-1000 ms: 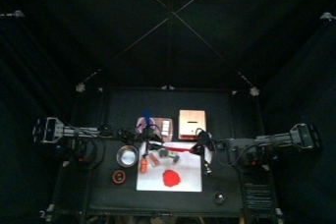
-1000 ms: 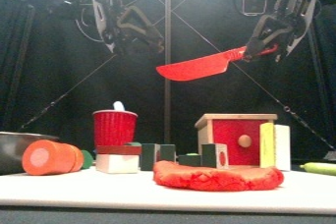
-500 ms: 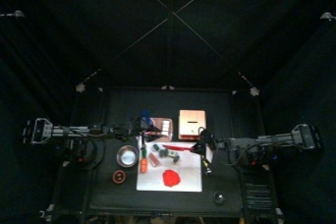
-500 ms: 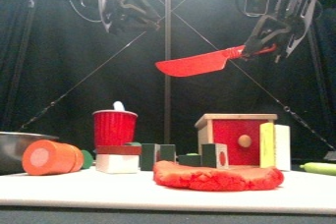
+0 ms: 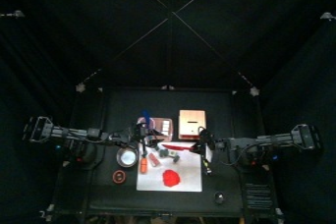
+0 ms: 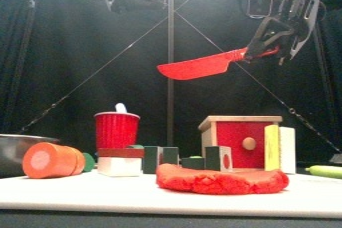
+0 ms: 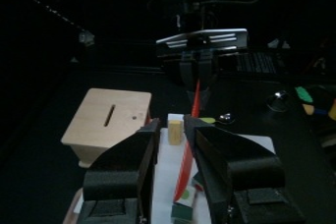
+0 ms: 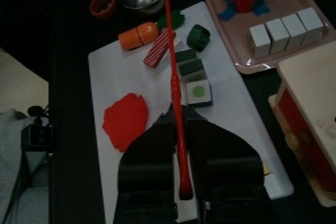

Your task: Grab knife handle

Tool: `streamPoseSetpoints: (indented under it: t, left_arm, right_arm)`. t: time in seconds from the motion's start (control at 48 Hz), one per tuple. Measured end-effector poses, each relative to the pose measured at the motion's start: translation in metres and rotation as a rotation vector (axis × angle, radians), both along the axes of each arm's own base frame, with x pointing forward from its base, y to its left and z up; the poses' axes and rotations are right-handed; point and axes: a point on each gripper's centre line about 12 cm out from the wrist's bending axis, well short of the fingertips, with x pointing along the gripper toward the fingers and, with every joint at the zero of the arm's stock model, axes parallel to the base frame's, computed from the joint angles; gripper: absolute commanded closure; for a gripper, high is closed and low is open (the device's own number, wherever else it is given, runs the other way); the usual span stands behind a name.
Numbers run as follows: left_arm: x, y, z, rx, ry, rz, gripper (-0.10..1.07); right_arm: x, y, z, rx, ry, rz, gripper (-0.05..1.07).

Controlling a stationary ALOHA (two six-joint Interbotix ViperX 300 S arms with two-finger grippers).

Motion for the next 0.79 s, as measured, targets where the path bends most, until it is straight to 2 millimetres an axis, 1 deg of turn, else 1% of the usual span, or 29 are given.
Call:
streamPoseSetpoints:
  t: [0.125,0.229,0.333,0.479,0.604,0.688,0.792]
  left_arm:
    - [0.002,-0.007,0.007,0.047,0.003,0.005,0.28]
    - [0.006,-0.012,0.007,0.084,0.031,0.026,0.28]
    - [0.013,-0.020,0.002,0.137,0.094,0.046,0.28]
    - [0.021,-0.035,-0.013,0.218,0.215,0.031,0.28]
    - [0.024,-0.047,-0.034,0.269,0.331,-0.029,0.28]
    - [0.025,-0.051,-0.043,0.256,0.371,-0.052,0.28]
    - [0.027,-0.056,-0.058,0.258,0.380,-0.097,0.29]
  right_arm:
    - [0.001,0.000,-0.002,0.000,0.002,0.000,0.92]
    - [0.002,0.000,-0.002,0.001,0.000,0.000,0.92]
    - [0.003,0.000,-0.003,0.001,0.003,0.000,0.92]
    - [0.003,0.000,-0.005,0.001,0.009,0.000,0.92]
    - [0.003,0.000,-0.005,0.001,0.011,0.000,0.92]
    - [0.004,-0.001,-0.006,0.001,0.014,-0.004,0.92]
    - [0.004,-0.002,-0.007,0.001,0.017,-0.007,0.92]
